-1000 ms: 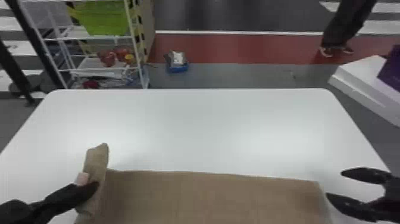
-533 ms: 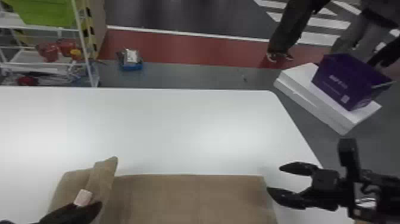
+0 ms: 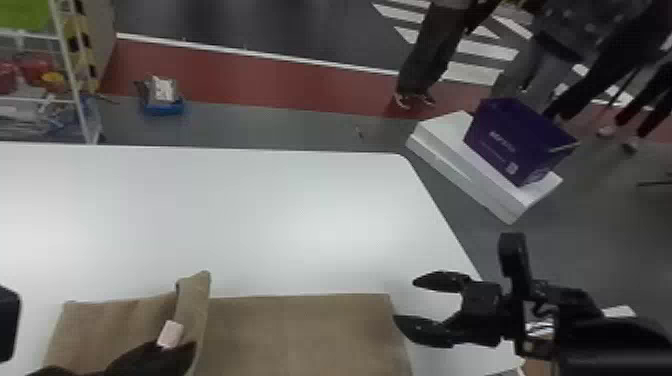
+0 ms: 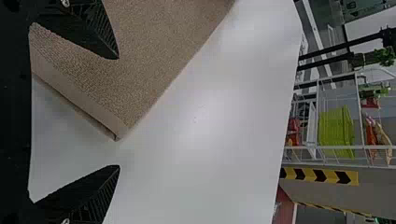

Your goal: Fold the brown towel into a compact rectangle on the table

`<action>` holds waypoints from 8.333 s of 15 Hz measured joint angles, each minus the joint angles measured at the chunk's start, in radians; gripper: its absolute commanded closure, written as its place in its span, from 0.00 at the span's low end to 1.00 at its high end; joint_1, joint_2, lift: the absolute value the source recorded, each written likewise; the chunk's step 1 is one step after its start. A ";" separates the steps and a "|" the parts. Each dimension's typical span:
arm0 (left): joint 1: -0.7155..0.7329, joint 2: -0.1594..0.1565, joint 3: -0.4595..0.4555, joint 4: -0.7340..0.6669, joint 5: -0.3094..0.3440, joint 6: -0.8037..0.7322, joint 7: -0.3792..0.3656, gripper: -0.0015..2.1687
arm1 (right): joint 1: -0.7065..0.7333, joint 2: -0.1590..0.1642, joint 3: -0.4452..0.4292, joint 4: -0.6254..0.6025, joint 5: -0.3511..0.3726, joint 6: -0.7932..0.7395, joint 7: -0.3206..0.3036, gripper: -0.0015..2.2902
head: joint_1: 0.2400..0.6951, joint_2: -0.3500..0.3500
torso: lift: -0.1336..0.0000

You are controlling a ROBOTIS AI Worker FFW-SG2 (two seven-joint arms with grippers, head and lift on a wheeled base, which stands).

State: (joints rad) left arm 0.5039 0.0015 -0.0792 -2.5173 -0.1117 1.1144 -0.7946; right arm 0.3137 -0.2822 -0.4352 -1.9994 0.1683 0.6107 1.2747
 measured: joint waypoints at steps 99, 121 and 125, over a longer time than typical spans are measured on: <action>0.014 0.000 0.553 0.344 0.383 -0.612 0.038 0.02 | -0.124 -0.220 0.456 -0.063 0.552 -1.106 0.087 0.62 | 1.00 0.80 | 0.00; -0.005 0.000 0.495 0.367 0.349 -0.609 0.038 0.02 | 0.068 -0.202 0.102 -0.196 0.406 -1.217 0.087 0.62 | 1.00 0.59 | 0.00; -0.015 0.000 0.474 0.377 0.335 -0.609 0.039 0.02 | 0.118 -0.195 0.095 -0.097 0.469 -1.323 0.087 0.62 | 1.00 0.52 | 0.00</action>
State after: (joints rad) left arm 0.4885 0.0015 0.3949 -2.1407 0.2235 0.5056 -0.7556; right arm 0.4322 -0.4775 -0.3397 -2.0963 0.6376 -0.7119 1.3622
